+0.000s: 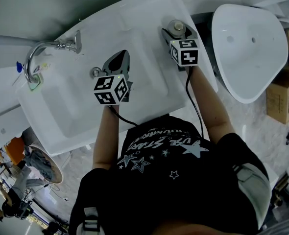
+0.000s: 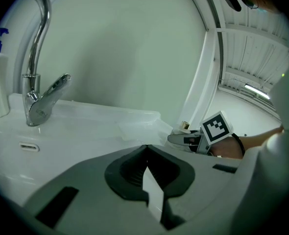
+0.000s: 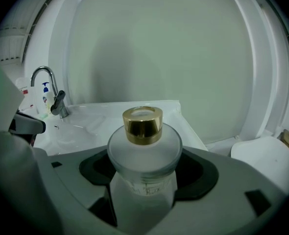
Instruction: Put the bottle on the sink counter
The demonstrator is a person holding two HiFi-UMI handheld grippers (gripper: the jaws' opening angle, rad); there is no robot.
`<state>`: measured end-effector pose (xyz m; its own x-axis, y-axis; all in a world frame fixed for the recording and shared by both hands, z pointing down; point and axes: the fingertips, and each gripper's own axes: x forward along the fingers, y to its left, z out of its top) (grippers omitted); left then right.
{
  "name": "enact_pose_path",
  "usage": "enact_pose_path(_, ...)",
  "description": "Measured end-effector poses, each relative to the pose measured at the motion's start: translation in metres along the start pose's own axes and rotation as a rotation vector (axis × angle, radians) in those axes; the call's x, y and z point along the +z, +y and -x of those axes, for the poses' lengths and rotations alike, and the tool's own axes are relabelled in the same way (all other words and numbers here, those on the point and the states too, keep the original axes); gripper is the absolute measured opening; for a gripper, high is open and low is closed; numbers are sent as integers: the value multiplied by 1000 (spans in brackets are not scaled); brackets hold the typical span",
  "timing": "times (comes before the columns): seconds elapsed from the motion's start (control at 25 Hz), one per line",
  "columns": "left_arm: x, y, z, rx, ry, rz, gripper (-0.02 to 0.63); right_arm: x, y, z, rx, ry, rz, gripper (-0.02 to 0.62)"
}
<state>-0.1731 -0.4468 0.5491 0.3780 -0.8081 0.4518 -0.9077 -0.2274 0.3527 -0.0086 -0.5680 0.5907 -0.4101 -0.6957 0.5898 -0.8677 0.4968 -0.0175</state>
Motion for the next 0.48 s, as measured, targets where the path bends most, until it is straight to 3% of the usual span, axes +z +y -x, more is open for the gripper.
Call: enact_pose_path(0.48, 2, -16, 21, 10, -31, -9, 8, -3, -2, 29, -8, -26, -32, 319)
